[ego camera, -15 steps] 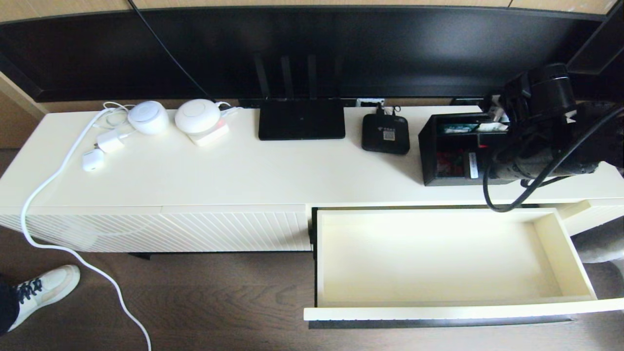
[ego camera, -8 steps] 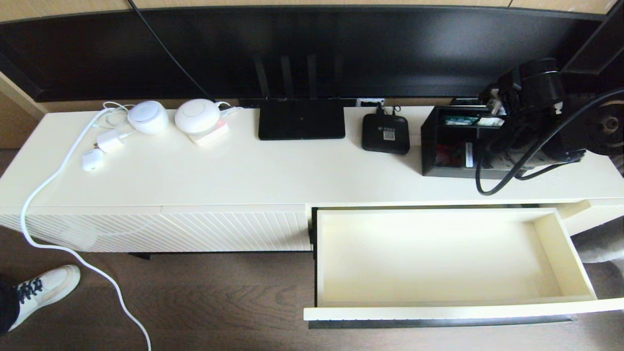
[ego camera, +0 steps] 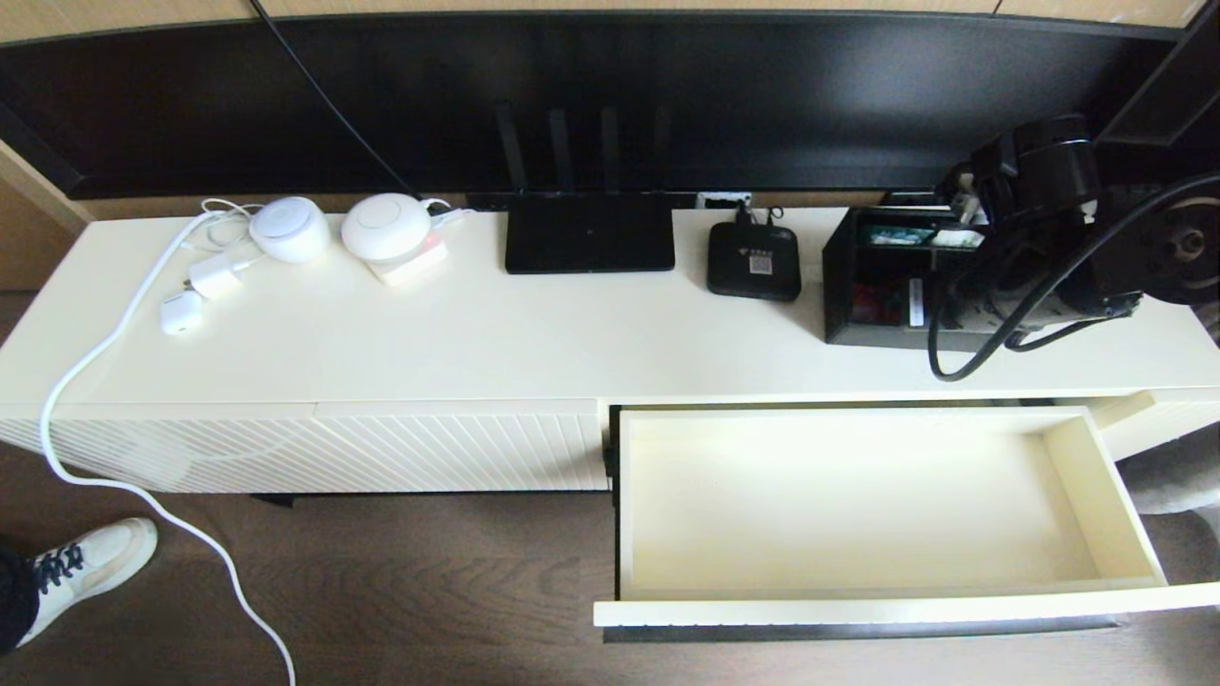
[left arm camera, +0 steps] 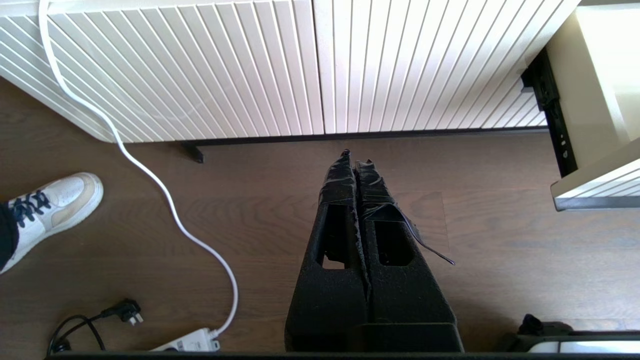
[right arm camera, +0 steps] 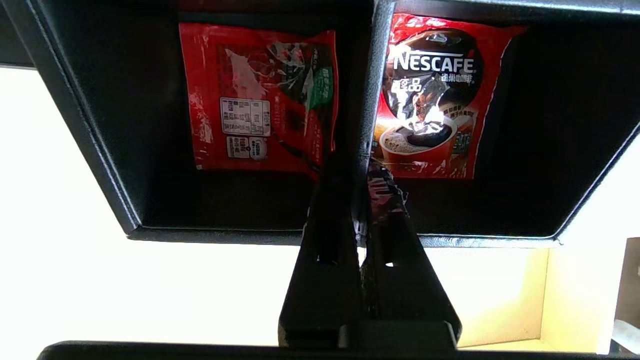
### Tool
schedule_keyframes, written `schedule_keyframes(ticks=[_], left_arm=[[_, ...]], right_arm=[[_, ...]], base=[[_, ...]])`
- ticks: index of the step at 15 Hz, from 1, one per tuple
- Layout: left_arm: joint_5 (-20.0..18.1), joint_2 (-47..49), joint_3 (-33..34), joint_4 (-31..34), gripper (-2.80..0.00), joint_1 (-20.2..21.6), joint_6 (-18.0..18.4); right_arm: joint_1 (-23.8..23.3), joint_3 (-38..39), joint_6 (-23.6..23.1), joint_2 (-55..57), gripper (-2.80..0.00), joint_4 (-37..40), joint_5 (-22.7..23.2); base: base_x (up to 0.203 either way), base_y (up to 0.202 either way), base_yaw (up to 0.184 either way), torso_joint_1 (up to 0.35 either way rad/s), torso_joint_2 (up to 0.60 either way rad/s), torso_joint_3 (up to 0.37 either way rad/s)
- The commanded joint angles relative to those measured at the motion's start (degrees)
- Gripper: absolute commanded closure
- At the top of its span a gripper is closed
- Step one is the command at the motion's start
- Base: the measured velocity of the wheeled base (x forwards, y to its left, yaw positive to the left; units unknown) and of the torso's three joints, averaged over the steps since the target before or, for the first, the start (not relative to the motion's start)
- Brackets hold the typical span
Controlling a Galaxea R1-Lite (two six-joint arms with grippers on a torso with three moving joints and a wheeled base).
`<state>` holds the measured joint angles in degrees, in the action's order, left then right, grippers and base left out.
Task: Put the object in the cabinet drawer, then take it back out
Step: Take the storage box out of the drawer and put it on the table, then close the drawer
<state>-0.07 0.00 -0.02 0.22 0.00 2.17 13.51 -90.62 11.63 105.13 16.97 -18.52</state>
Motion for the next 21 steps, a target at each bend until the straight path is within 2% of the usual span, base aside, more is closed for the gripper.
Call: schedule_keyframes(ticks=[1, 2, 3, 8, 11, 13, 15, 16, 19, 21], left_arm=[[-0.01, 0.0, 0.02, 0.04, 0.0, 0.0, 0.03], [-0.01, 0.0, 0.02, 0.03, 0.0, 0.0, 0.03], [-0.01, 0.0, -0.02, 0.04, 0.0, 0.0, 0.03], [-0.01, 0.0, 0.02, 0.04, 0.0, 0.0, 0.03], [-0.01, 0.04, -0.05, -0.03, 0.0, 0.0, 0.03], [-0.01, 0.0, 0.02, 0.04, 0.0, 0.0, 0.03], [-0.01, 0.0, 0.02, 0.04, 0.0, 0.0, 0.03], [-0.01, 0.0, -0.05, 0.04, 0.0, 0.0, 0.03], [-0.05, 0.0, 0.02, 0.04, 0.0, 0.0, 0.03], [-0.01, 0.02, 0.02, 0.04, 0.0, 0.0, 0.03]], right_arm=[[-0.02, 0.04, -0.03, -0.37, 0.0, -0.18, -0.17], [-0.06, 0.45, -0.07, -0.45, 0.0, -0.19, -0.2], [-0.06, 0.8, -0.12, -0.54, -2.8, -0.44, -0.46], [-0.09, 0.56, -0.29, -1.31, -2.8, -0.82, -0.46], [0.01, 0.67, -0.88, -5.57, -2.8, -1.38, -0.66], [0.41, 3.23, -3.09, -9.81, -2.8, -1.39, -1.15], [0.59, 9.18, -6.9, -14.19, -2.8, -2.11, -1.21], [0.95, 13.25, -9.12, -16.58, 0.0, -2.97, -1.15], [3.82, 25.8, -16.74, -23.34, 0.0, -7.5, -1.21], [5.59, 34.87, -25.06, -27.89, 0.0, -9.03, -0.98]], base=[[0.0, 0.0, 0.0, 0.0, 0.0, 0.0], [0.0, 0.0, 0.0, 0.0, 0.0, 0.0], [0.0, 0.0, 0.0, 0.0, 0.0, 0.0], [0.0, 0.0, 0.0, 0.0, 0.0, 0.0], [0.0, 0.0, 0.0, 0.0, 0.0, 0.0], [0.0, 0.0, 0.0, 0.0, 0.0, 0.0], [0.0, 0.0, 0.0, 0.0, 0.0, 0.0], [0.0, 0.0, 0.0, 0.0, 0.0, 0.0], [0.0, 0.0, 0.0, 0.0, 0.0, 0.0], [0.0, 0.0, 0.0, 0.0, 0.0, 0.0]])
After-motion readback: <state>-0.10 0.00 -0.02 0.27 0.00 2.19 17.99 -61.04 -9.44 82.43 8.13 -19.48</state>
